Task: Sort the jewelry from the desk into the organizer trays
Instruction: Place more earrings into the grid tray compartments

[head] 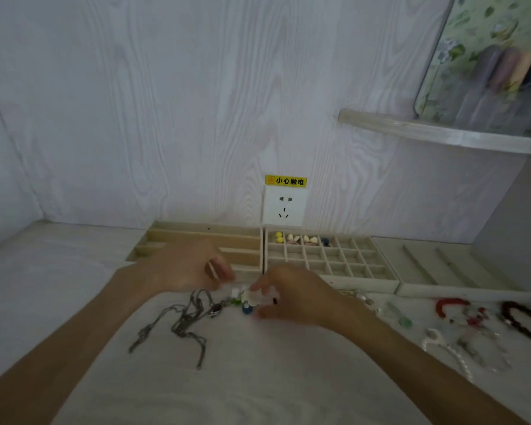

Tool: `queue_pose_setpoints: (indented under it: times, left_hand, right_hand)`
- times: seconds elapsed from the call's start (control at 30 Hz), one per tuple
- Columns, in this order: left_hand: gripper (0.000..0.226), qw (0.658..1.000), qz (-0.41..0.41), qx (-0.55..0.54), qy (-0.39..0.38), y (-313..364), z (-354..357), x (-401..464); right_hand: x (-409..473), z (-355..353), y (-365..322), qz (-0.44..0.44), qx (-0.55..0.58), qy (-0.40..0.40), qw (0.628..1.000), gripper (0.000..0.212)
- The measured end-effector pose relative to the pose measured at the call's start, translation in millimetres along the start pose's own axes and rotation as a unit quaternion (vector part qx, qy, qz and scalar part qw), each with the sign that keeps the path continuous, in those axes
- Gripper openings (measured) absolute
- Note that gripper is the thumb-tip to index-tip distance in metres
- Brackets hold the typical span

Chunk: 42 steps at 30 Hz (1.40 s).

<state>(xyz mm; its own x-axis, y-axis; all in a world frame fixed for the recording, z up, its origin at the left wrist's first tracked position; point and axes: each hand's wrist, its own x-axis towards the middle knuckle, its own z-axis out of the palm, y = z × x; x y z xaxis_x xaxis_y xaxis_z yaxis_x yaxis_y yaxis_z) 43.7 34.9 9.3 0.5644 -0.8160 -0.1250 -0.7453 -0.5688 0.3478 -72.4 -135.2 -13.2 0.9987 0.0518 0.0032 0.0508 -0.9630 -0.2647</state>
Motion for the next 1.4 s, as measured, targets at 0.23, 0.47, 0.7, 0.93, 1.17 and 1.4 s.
queue_pose_setpoints:
  times: [0.23, 0.47, 0.7, 0.93, 1.17, 1.4]
  left_hand:
    - [0.047, 0.998, 0.024, -0.059, 0.001, 0, 18, -11]
    - [0.045, 0.978, 0.080, -0.192, 0.001, 27, 26, 11]
    - [0.020, 0.912, 0.052, -0.407, 0.032, 68, 27, 46]
    - [0.036, 0.921, 0.037, -0.383, 0.059, 97, 31, 95]
    - [0.017, 0.947, 0.096, -0.294, 0.082, 118, 23, 138]
    - [0.012, 0.943, 0.133, -0.301, 0.057, 130, 15, 162]
  right_hand:
    - [6, 12, -5, 0.014, -0.044, 0.053, 0.998, 0.026]
    - [-19, -29, 13, 0.083, 0.324, 0.101, 0.937, 0.019]
    - [-42, -57, 48, 0.171, 0.439, 0.163, 0.867, 0.025]
    - [-48, -53, 81, 0.196, 0.405, 0.120, 0.885, 0.016]
    - [-39, -63, 107, 0.241, 0.393, 0.275, 0.844, 0.023]
    - [-19, -62, 128, 0.227, 0.416, 0.324, 0.819, 0.020]
